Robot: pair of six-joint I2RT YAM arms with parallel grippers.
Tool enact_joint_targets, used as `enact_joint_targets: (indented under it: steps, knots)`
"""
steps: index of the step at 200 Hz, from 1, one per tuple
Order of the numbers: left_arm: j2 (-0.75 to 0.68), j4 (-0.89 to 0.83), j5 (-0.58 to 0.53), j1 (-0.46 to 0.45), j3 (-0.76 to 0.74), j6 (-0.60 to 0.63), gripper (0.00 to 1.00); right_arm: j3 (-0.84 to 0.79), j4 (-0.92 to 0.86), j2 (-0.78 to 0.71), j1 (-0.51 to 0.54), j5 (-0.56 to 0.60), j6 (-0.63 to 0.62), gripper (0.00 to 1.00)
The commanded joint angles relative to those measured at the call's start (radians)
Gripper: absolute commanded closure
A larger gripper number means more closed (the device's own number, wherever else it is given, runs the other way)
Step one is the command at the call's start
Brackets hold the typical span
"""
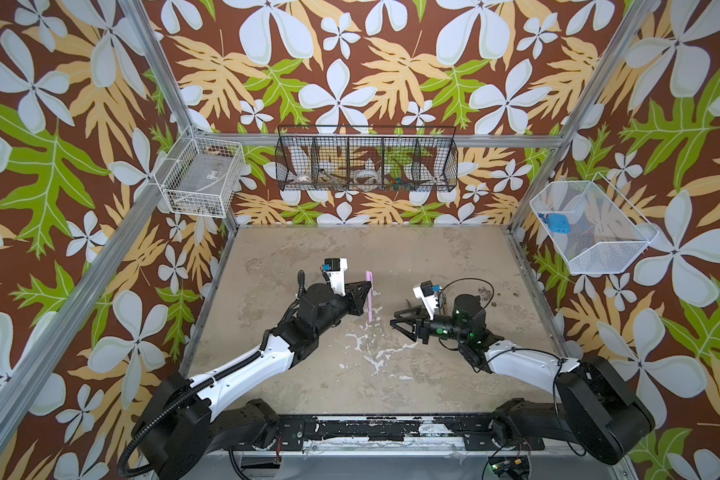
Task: Open the pen caps
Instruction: 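Raise the pink pen upright with left gripper while right gripper closes on its body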
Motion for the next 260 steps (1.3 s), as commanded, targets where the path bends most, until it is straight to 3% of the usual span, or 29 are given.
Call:
enact_joint_targets:
  steps: [1,75,114,158,190,208,221,239,260]
  knots:
    - [0.005,0.142,0.085,-0.01,-0.019,0.019,0.96,-0.005,0.104,0.002,0.005,-0.018,0.043,0.48]
    - [0.034,0.283,0.111,-0.085,-0.095,0.034,0.97,-0.006,0.162,0.017,0.031,-0.048,0.049,0.48]
    - [0.05,0.316,0.144,-0.092,-0.094,0.016,0.97,0.001,0.196,0.038,0.044,-0.081,0.058,0.59]
    - [0.073,0.356,0.153,-0.11,-0.096,0.003,0.98,0.01,0.207,0.044,0.061,-0.073,0.065,0.6]
    - [0.088,0.377,0.157,-0.115,-0.098,-0.003,0.98,0.019,0.219,0.067,0.068,-0.084,0.078,0.66]
    - [0.087,0.391,0.159,-0.116,-0.109,-0.004,0.96,0.014,0.239,0.067,0.069,-0.086,0.081,0.79]
    - [0.074,0.402,0.149,-0.116,-0.125,0.0,0.86,0.016,0.227,0.057,0.07,-0.08,0.066,0.9]
    - [0.035,0.397,0.135,-0.115,-0.152,0.024,0.58,0.027,0.163,0.032,0.072,-0.062,0.026,0.96]
    - [-0.029,0.355,0.1,-0.116,-0.18,0.072,0.47,0.054,0.088,0.012,0.073,-0.033,-0.019,0.99]
